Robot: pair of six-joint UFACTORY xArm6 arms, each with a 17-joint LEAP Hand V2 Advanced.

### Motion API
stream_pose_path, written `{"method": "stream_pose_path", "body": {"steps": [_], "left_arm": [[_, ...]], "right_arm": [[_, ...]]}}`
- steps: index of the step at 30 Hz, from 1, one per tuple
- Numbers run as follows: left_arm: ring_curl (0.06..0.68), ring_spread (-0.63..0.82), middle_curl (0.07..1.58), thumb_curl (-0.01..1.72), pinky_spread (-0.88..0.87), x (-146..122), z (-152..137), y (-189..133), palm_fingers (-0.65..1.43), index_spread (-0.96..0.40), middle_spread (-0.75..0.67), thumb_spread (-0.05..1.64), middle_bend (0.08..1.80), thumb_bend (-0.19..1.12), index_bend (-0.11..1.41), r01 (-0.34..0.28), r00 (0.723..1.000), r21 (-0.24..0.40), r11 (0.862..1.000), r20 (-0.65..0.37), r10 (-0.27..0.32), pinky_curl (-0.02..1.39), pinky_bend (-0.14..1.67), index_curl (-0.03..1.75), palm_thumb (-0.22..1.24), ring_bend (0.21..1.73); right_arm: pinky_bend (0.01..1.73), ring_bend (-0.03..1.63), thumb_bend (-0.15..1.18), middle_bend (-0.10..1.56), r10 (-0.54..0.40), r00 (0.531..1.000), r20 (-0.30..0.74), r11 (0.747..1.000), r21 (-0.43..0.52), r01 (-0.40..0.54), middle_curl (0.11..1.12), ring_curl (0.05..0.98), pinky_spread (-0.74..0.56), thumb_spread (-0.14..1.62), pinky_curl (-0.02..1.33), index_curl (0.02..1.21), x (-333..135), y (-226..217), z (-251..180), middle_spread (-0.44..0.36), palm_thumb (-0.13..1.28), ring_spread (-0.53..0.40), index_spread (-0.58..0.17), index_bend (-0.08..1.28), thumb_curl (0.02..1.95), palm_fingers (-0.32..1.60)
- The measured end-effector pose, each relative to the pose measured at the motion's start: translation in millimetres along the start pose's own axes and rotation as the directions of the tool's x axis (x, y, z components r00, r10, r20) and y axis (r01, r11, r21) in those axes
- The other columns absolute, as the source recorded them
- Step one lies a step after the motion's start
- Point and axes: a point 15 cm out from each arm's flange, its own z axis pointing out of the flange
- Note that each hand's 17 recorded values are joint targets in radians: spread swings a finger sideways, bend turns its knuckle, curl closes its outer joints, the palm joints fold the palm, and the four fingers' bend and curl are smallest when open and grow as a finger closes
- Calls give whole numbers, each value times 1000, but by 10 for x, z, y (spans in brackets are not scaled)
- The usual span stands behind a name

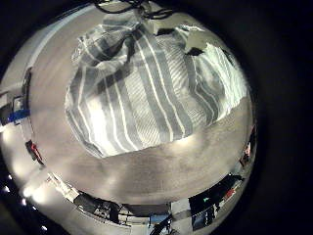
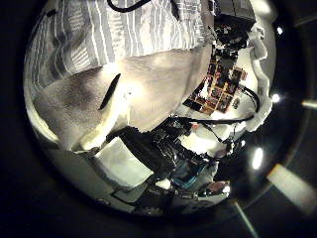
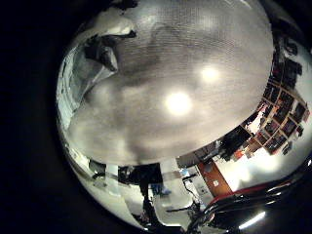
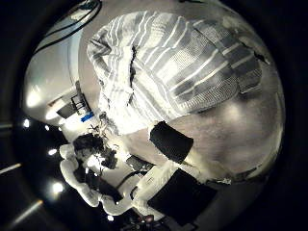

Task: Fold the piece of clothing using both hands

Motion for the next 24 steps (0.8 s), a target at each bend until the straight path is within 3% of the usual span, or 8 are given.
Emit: {"method": "stream_pose_path", "body": {"steps": [4, 5, 8, 10, 14, 19, 24], "left_arm": [[226, 276, 412, 319, 339, -48, 14, 29, 241, 9, 159, 1218, 217, -15, 168, 3, 1000, -2, 1000, -6, -3, 357, 211, 389, 537, 603], [227, 276, 413, 319, 339, -70, 24, 43, 241, 9, 159, 1218, 217, -15, 169, 3, 1000, -3, 1000, -10, -3, 358, 210, 387, 537, 603], [228, 275, 415, 318, 340, -87, 59, 51, 240, 10, 159, 1218, 217, -15, 169, 3, 1000, -7, 1000, -22, -4, 360, 210, 383, 537, 604], [228, 275, 416, 318, 340, -82, 81, 38, 240, 10, 159, 1218, 217, -15, 170, 6, 1000, -12, 1000, -23, -6, 362, 209, 381, 537, 604], [229, 275, 417, 318, 335, -78, 65, 36, 240, 11, 159, 1218, 216, -15, 171, 3, 1000, -9, 1000, -22, -3, 365, 207, 378, 537, 603], [228, 275, 417, 317, 331, -106, 54, 58, 244, 11, 160, 1218, 217, -15, 174, 5, 1000, -7, 1000, -25, -5, 368, 202, 376, 538, 600], [228, 275, 416, 317, 329, -84, 44, 57, 247, 7, 160, 1218, 214, -15, 174, 0, 1000, -5, 1000, -24, 0, 369, 199, 376, 538, 595]], "right_arm": [[1083, 1207, 2, 828, -25, 1000, -18, 999, -24, 24, 492, 360, -144, 1125, 292, 446, -137, 37, 86, -77, 505, -199, -166, 203, 392, 708], [1137, 1219, 11, 843, -28, 999, -20, 999, -25, 27, 500, 361, -248, 1120, 295, 446, -159, 43, 95, -123, 559, -226, -205, 197, 402, 856], [1148, 1213, 19, 894, -28, 999, -25, 999, -33, 28, 532, 381, -402, 1101, 307, 494, -203, 58, 121, -193, 650, -264, -285, 248, 423, 1071], [1161, 1211, 20, 925, -28, 999, -29, 999, -40, 27, 561, 403, -438, 1079, 331, 555, -224, 57, 153, -218, 704, -275, -337, 320, 442, 1163], [1264, 1265, 29, 984, -34, 999, -36, 998, -49, 33, 619, 444, -408, 1049, 388, 664, -261, 24, 229, -255, 817, -273, -414, 447, 478, 1204], [1396, 1363, 48, 1098, -40, 998, -57, 998, -44, 38, 718, 508, -311, 1004, 470, 827, -287, -4, 271, -266, 964, -248, -458, 704, 524, 1200], [1443, 1418, 76, 1237, -55, 997, -60, 992, 109, 61, 787, 558, -244, 1051, 526, 940, -331, -169, -12, -229, 1035, -224, -430, 893, 594, 1166]]}}
